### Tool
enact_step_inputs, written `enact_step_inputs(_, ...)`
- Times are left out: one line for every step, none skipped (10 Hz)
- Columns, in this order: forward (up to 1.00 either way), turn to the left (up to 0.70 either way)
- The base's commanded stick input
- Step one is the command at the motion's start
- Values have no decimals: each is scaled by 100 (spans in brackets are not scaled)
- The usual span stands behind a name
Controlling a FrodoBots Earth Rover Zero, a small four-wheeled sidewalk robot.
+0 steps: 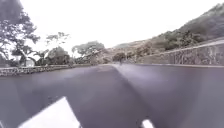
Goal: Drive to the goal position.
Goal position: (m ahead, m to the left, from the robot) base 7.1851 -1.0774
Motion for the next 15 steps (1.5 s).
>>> enact_step_inputs(85, 0)
enact_step_inputs(85, 0)
enact_step_inputs(85, 0)
enact_step_inputs(85, 0)
enact_step_inputs(85, 0)
enact_step_inputs(85, 0)
enact_step_inputs(85, -20)
enact_step_inputs(85, -34)
enact_step_inputs(85, -34)
enact_step_inputs(85, -34)
enact_step_inputs(85, -34)
enact_step_inputs(85, -34)
enact_step_inputs(85, -34)
enact_step_inputs(85, -34)
enact_step_inputs(85, -22)
